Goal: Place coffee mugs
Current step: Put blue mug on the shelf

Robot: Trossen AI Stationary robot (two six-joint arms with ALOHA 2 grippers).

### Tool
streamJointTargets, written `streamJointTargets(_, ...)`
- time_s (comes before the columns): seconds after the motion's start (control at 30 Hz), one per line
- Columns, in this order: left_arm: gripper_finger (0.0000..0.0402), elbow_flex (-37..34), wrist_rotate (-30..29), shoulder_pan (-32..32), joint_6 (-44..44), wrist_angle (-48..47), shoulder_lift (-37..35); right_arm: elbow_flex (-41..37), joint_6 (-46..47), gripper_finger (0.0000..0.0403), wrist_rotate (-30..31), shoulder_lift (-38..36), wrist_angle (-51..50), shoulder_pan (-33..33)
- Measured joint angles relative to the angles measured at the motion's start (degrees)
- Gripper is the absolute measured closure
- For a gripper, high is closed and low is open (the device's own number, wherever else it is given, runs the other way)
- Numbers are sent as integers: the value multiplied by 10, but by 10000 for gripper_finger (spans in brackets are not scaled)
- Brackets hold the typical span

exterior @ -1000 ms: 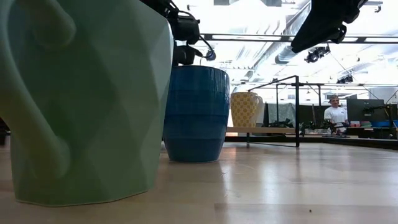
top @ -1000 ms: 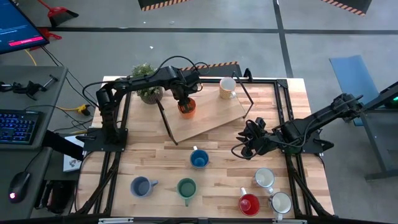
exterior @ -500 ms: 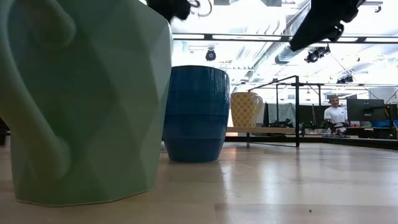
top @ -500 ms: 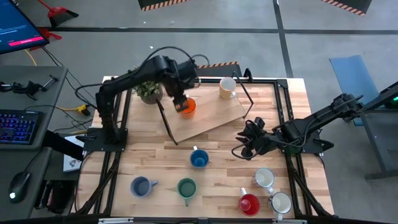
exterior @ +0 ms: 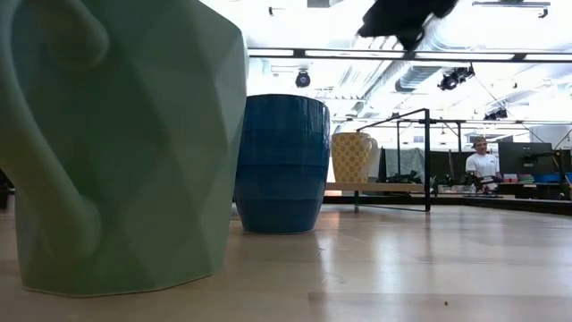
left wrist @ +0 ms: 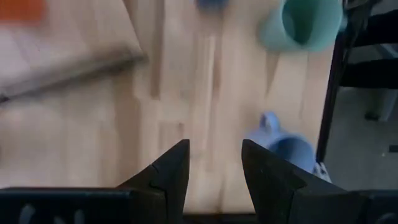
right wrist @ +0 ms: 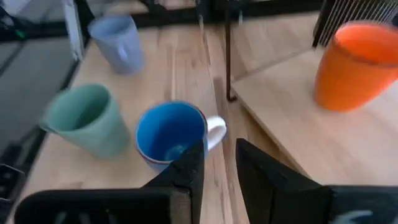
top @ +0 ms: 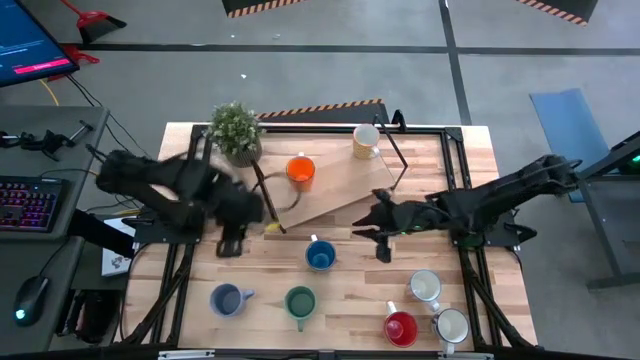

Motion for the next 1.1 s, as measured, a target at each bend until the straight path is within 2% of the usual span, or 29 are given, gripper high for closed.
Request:
streamJointTargets(0.17, 268, -134, -55, -108, -146, 105, -91, 77, -7, 330, -13, 90, -54, -18)
streamJointTargets(0.3, 268, -205, -113, -160, -219, 115, -136, 184, -29, 330, -26, 163, -152, -24)
streamJointTargets(0.4, 268, -251, -124, -180, -239, 120, -150, 261, -31, 330, -37, 217, -234, -25)
streamJointTargets(0.57, 268, -327, -142, -201, -231, 158, -152, 348, -28, 330, -72, 300, -296, -25)
streamJointTargets(0.77, 268, -367, -142, -219, -224, 199, -152, 390, -9, 330, -76, 361, -312, -25)
streamJointTargets(1.1, 268, -367, -187, -267, -247, 195, -152, 391, -3, 330, -45, 379, -312, -25)
